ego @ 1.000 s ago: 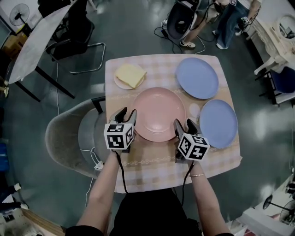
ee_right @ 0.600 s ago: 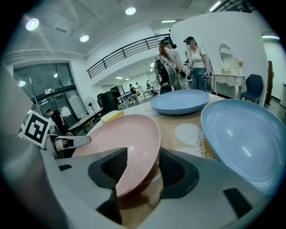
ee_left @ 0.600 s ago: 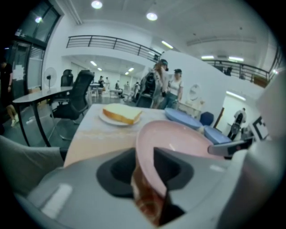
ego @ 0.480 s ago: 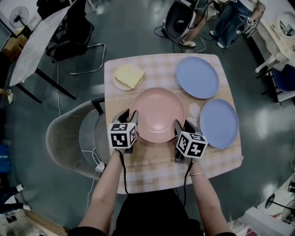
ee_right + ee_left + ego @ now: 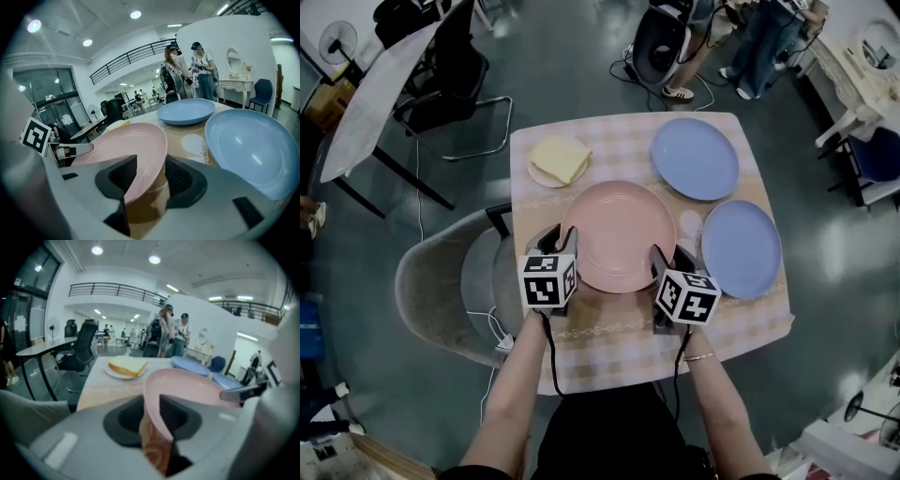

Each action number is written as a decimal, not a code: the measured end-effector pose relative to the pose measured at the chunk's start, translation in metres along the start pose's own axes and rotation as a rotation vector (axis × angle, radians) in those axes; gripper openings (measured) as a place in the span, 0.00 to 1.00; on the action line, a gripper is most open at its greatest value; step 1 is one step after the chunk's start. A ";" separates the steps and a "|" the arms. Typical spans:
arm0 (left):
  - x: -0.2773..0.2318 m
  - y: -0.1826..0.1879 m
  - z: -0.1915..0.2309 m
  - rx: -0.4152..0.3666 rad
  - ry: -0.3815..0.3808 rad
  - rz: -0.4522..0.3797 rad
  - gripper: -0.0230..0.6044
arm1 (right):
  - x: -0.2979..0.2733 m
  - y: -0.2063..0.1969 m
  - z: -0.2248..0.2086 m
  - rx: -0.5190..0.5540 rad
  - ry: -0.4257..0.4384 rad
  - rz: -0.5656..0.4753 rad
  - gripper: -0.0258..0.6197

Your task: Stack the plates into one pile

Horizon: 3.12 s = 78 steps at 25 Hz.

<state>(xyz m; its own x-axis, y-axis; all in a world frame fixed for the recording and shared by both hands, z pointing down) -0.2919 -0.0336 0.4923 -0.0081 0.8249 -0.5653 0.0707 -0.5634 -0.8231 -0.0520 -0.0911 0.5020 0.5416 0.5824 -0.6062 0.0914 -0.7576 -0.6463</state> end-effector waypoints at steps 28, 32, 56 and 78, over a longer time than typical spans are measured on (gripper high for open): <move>-0.010 0.092 -0.120 -0.182 -0.257 -0.172 0.17 | 0.133 0.042 -0.074 -0.101 -0.212 -0.282 0.31; -0.025 0.104 -0.150 -0.208 -0.314 -0.178 0.16 | 0.145 0.044 -0.100 -0.134 -0.266 -0.302 0.31; -0.111 0.122 -0.263 -0.260 -0.355 -0.092 0.16 | 0.141 0.069 -0.233 -0.174 -0.343 -0.235 0.31; -0.134 0.090 -0.269 -0.276 -0.328 0.004 0.16 | 0.122 0.057 -0.246 -0.074 -0.374 -0.187 0.34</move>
<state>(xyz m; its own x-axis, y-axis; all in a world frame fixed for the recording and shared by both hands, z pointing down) -0.0158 -0.1829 0.5083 -0.3206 0.7394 -0.5920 0.3356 -0.4957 -0.8010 0.2251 -0.1355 0.5049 0.1705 0.7681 -0.6172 0.2261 -0.6401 -0.7342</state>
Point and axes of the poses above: the fingertips, and each gripper's own axes: x backward along the fingers, z to its left, y out of its top, the point moved 6 cm from there along x, backward along the fingers, and after that the axes turned 14 degrees about -x, right-handed, at the moved point
